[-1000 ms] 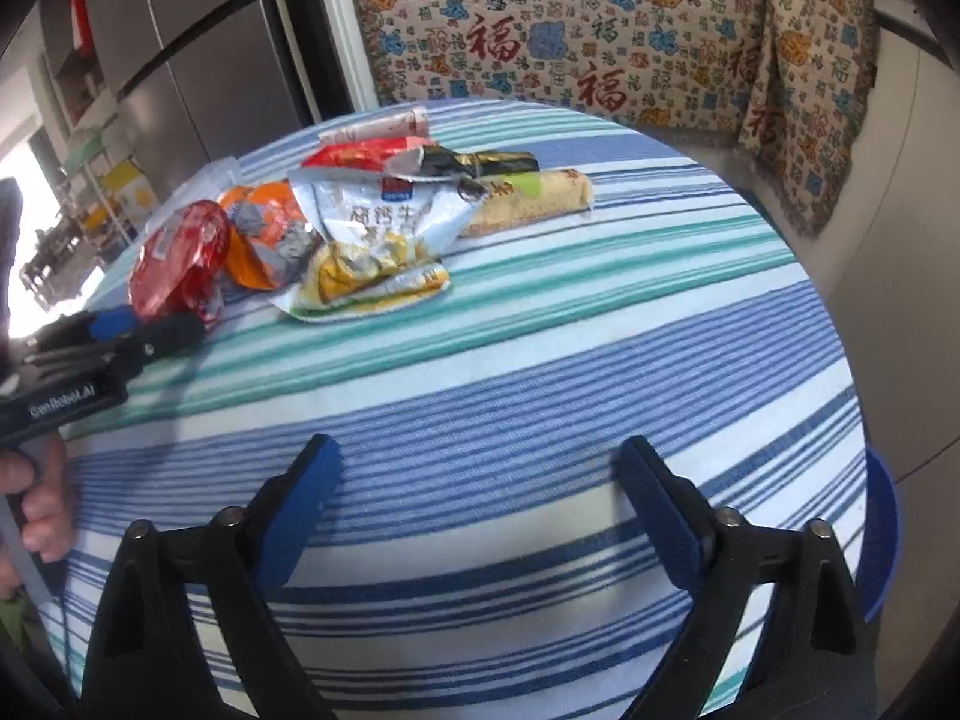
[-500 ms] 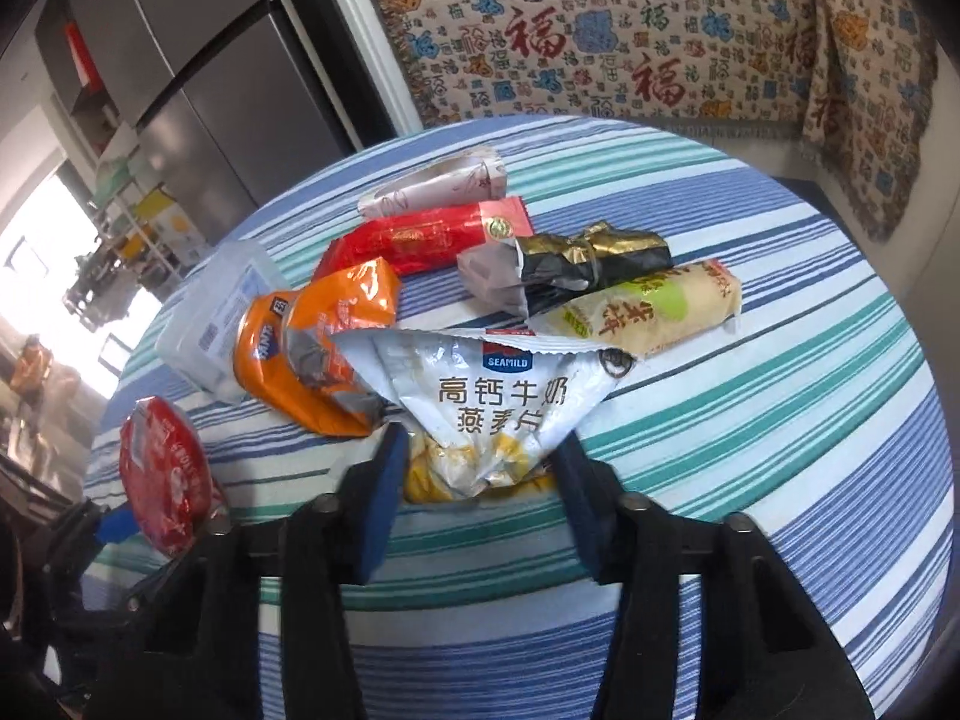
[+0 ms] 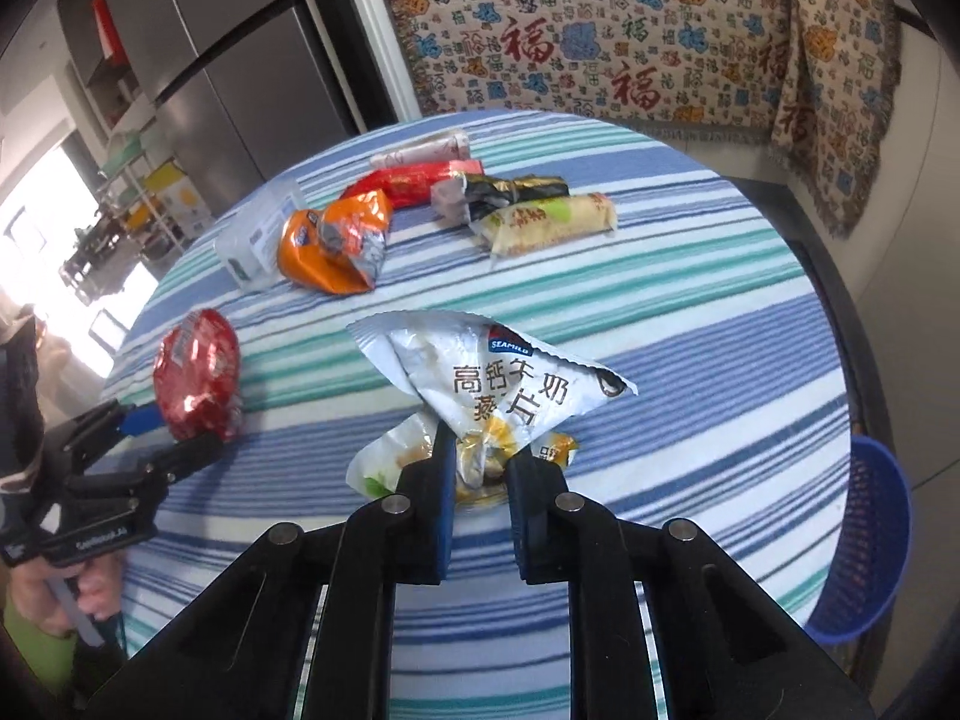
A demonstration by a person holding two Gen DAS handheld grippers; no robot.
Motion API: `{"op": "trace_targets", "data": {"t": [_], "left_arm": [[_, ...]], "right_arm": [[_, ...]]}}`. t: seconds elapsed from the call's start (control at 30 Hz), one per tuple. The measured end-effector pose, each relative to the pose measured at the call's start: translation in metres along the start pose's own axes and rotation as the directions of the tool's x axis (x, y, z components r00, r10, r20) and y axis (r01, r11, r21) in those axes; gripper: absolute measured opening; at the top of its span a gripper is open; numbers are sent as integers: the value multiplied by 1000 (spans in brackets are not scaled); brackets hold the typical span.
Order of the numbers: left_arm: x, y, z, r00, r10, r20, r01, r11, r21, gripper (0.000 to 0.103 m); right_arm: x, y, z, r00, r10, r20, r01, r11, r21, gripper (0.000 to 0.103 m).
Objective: Collect trash
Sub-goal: 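Grasp the white milk-tablet wrapper with the right gripper while the left grasps the red chip bag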
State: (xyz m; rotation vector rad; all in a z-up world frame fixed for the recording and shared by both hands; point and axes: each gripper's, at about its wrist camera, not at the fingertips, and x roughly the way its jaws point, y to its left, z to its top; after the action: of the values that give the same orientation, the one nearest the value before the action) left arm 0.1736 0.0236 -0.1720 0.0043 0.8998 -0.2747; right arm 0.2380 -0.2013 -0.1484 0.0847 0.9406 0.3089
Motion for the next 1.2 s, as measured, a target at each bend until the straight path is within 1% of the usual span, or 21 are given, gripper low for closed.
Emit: {"op": "trace_targets", "data": {"t": [0.07,0.1,0.13,0.17,0.2,0.23,0.3,0.43,0.5,0.57,0.63,0.7,0.77,0.8,0.83,0.87,0.9,0.93,1.0,1.2], "left_arm": [[2,2,-3,1000,-16,-19,16,1000,-11,65],[0,2,-4,1000,-19,-14,18,1000,-11,68],[-1,4,-4,1000,-20,-16,20,1000,-14,74],[-2,5,-3,1000,-21,-17,21,1000,-22,76],[-3,6,-3,1000,-24,-16,24,999,-28,77],[-3,7,-1,999,-31,-17,30,999,-34,77],[2,9,2,999,-34,-26,33,999,-44,77],[10,11,12,999,-23,-37,20,997,-75,77],[4,15,13,999,-35,-26,32,994,-103,77],[-4,16,12,999,-53,-5,52,994,-100,77],[-6,13,11,999,-39,-3,38,997,-74,77],[0,8,12,1000,-17,-16,17,999,-39,77],[6,6,13,1000,0,-17,0,1000,-28,77],[7,6,14,1000,0,-15,0,1000,-31,77],[8,7,14,1000,-1,-10,1,999,-33,77],[7,7,14,1000,-2,2,2,999,-36,77],[6,8,14,1000,-9,15,9,999,-39,72],[4,9,14,999,-23,26,24,999,-42,71],[2,10,14,999,-28,43,30,999,-37,71],[-3,6,13,998,-10,68,13,999,-34,69]], "right_arm": [[2,-1,-8,1000,-17,-8,17,1000,-11,19],[3,0,-11,1000,-16,-8,16,1000,-11,24],[4,-2,-13,1000,-12,-10,12,1000,-9,41],[4,-3,-13,1000,-9,-8,9,1000,-3,55],[2,-4,-14,1000,-4,1,4,1000,6,77],[-1,-4,-14,1000,-6,19,6,1000,14,84],[-4,-5,-10,999,-23,31,23,1000,19,84],[2,-7,-3,999,-41,-5,42,998,38,85],[2,-7,-3,1000,-27,-5,27,998,52,85],[-1,-5,-3,1000,-23,5,23,999,47,85],[0,-1,-3,999,-37,1,37,999,29,87],[6,0,-3,999,-48,-8,48,999,22,87],[12,-1,-2,999,-38,-11,38,999,38,81],[14,-1,-2,999,-30,-14,31,999,44,63],[16,-1,-2,999,-33,-19,34,999,41,39],[15,-2,-3,1000,-22,-16,22,999,45,37],[13,-2,-3,1000,-24,-9,25,998,50,31],[10,-1,-4,1000,-27,-4,27,999,43,25],[4,0,-6,999,-36,9,36,999,32,22],[-14,-5,-9,999,-30,34,28,999,42,19]]}}
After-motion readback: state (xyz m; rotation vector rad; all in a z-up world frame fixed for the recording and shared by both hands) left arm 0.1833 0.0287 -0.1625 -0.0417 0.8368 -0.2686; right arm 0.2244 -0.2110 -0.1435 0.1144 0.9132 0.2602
